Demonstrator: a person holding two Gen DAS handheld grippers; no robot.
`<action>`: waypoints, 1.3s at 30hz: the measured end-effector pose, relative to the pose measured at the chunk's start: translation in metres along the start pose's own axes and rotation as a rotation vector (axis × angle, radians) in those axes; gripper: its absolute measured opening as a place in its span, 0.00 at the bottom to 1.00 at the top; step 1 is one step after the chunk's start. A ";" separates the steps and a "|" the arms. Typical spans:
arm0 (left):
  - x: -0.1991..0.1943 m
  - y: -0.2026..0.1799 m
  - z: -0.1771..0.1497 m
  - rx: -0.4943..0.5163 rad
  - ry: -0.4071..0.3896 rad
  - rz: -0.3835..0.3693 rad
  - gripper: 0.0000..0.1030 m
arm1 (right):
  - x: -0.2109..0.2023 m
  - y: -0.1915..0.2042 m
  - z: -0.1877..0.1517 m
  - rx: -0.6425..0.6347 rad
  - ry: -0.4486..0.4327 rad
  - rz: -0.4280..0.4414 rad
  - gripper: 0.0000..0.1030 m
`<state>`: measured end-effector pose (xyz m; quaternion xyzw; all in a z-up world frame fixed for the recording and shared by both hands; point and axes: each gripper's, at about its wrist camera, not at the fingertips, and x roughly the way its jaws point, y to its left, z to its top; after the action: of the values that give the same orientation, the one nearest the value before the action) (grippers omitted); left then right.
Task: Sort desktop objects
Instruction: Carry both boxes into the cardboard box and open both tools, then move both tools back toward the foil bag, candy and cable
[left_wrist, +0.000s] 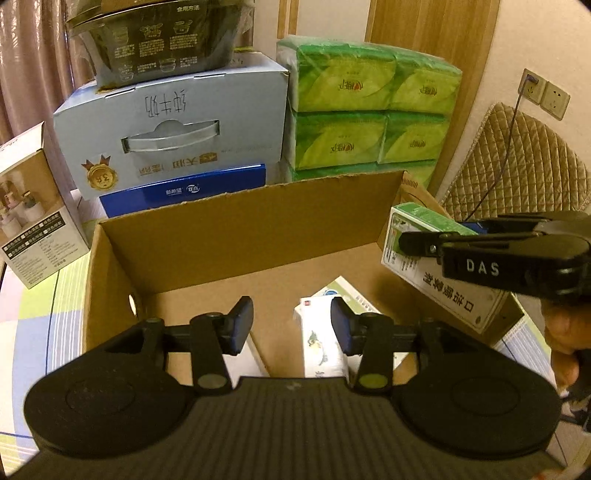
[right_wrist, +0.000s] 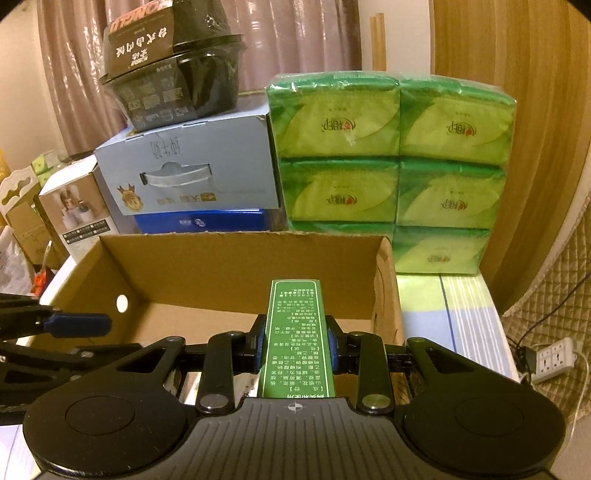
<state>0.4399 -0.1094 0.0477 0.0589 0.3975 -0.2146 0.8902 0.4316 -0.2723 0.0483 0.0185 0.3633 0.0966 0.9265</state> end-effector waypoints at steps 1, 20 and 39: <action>-0.002 0.000 -0.001 -0.002 -0.001 -0.001 0.39 | 0.001 0.000 0.000 -0.002 0.001 -0.001 0.27; -0.064 -0.008 -0.025 -0.012 -0.051 0.007 0.48 | -0.070 0.014 -0.004 -0.035 -0.083 0.025 0.60; -0.180 -0.028 -0.117 -0.038 -0.073 0.042 0.83 | -0.197 0.048 -0.101 -0.067 -0.032 0.090 0.88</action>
<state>0.2412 -0.0417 0.1020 0.0426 0.3673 -0.1903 0.9094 0.2142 -0.2668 0.1110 0.0053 0.3436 0.1501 0.9270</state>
